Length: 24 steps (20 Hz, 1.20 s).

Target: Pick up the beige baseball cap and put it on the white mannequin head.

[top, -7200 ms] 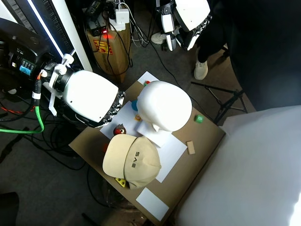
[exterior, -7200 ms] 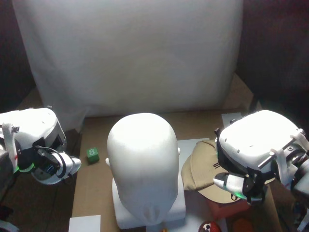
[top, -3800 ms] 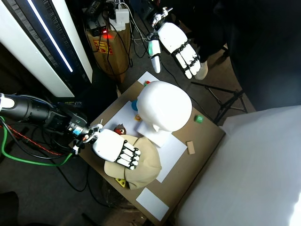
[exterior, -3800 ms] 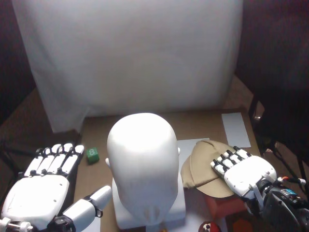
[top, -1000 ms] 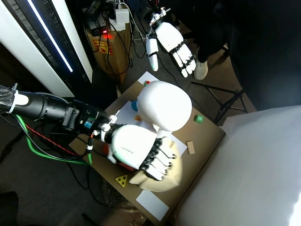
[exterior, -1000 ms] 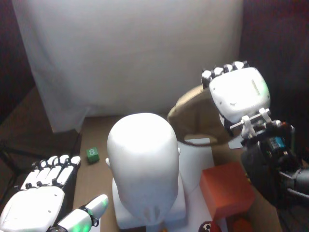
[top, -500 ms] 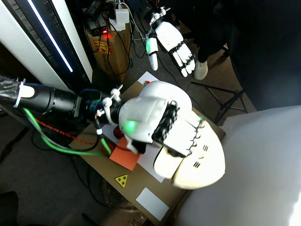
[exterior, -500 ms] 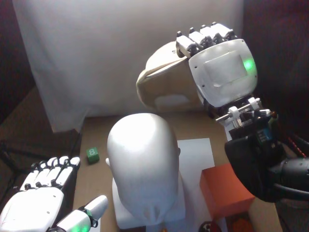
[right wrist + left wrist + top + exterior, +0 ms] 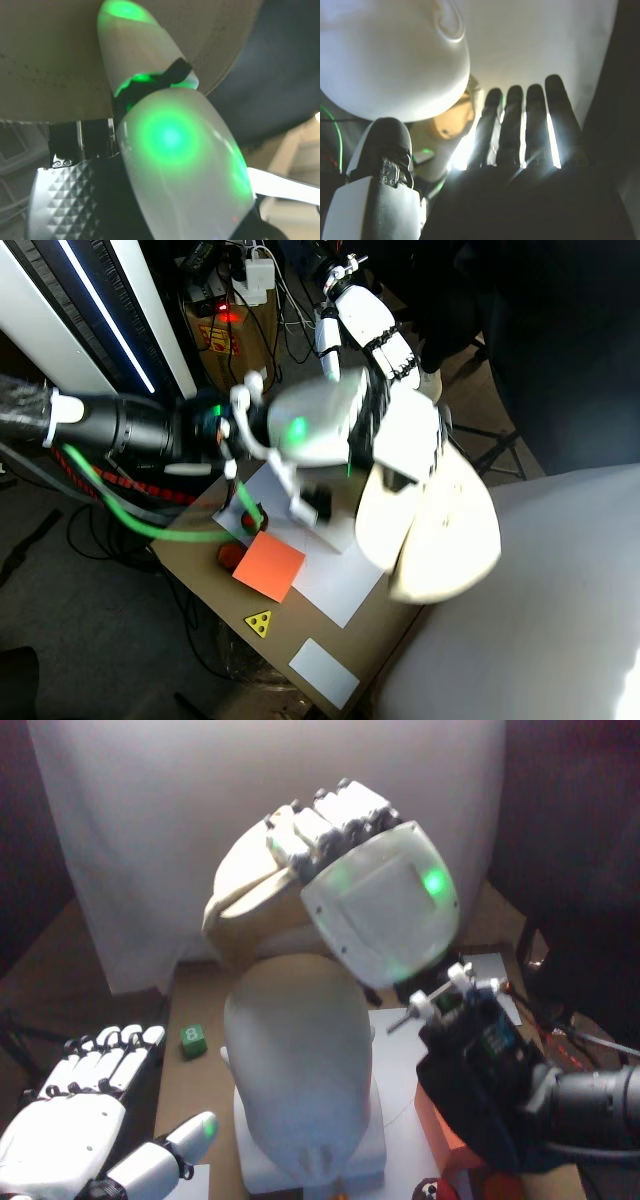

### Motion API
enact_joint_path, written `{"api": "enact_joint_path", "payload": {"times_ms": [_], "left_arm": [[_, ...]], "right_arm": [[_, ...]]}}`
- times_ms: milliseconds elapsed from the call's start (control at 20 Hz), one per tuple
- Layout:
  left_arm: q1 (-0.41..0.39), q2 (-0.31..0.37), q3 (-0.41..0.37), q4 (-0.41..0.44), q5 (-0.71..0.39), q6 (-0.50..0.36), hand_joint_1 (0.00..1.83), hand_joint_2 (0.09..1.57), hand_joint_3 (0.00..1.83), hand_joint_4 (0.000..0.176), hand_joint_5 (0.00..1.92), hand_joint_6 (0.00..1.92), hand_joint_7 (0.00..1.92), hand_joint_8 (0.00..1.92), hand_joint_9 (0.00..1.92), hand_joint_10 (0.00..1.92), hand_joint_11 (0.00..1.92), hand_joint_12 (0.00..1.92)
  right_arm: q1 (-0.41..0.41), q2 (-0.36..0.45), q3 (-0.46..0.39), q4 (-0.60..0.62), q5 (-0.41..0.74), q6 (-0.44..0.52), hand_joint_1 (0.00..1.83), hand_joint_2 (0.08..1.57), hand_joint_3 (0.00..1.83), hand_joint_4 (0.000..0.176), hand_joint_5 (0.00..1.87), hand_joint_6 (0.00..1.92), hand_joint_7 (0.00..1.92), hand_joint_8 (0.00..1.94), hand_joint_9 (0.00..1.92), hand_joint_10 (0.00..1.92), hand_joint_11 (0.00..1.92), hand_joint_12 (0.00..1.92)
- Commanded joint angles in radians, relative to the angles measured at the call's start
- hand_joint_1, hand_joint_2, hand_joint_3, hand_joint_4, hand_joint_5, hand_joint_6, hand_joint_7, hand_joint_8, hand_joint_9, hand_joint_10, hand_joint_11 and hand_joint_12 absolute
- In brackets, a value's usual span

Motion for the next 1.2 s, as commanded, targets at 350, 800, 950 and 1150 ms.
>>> {"api": "enact_joint_path", "payload": {"times_ms": [350, 800, 950, 1150], "left_arm": [[0.019, 0.017, 0.051, 0.093, -0.056, -0.127, 0.00, 1.19, 0.00, 0.000, 0.08, 0.01, 0.05, 0.01, 0.02, 0.00, 0.00, 0.35], [0.023, 0.018, 0.090, 0.139, -0.012, -0.188, 0.00, 1.18, 0.00, 0.000, 0.16, 0.00, 0.15, 0.00, 0.11, 0.01, 0.00, 0.48], [0.024, 0.018, 0.091, 0.150, -0.010, -0.190, 0.00, 1.18, 0.00, 0.000, 0.12, 0.00, 0.12, 0.00, 0.10, 0.00, 0.00, 0.44], [0.023, 0.010, 0.092, 0.140, -0.004, -0.206, 0.00, 1.18, 0.00, 0.000, 0.11, 0.00, 0.11, 0.00, 0.09, 0.00, 0.00, 0.41]], "right_arm": [[-0.069, 0.026, -0.147, -0.112, 0.129, -0.104, 1.48, 1.12, 0.00, 0.000, 0.88, 0.86, 0.95, 0.93, 0.88, 1.25, 0.87, 1.64], [-0.171, 0.041, -0.249, -0.094, 0.090, -0.209, 1.48, 1.12, 0.00, 0.000, 0.88, 0.85, 0.95, 0.93, 0.89, 1.24, 0.83, 1.67], [-0.199, 0.042, -0.290, -0.043, 0.066, -0.258, 1.48, 1.12, 0.00, 0.000, 0.88, 0.86, 0.95, 0.93, 0.89, 1.24, 0.83, 1.68], [-0.223, 0.042, -0.315, -0.031, 0.056, -0.282, 1.48, 1.12, 0.00, 0.000, 0.88, 0.86, 0.95, 0.93, 0.88, 1.25, 0.84, 1.67]]}}
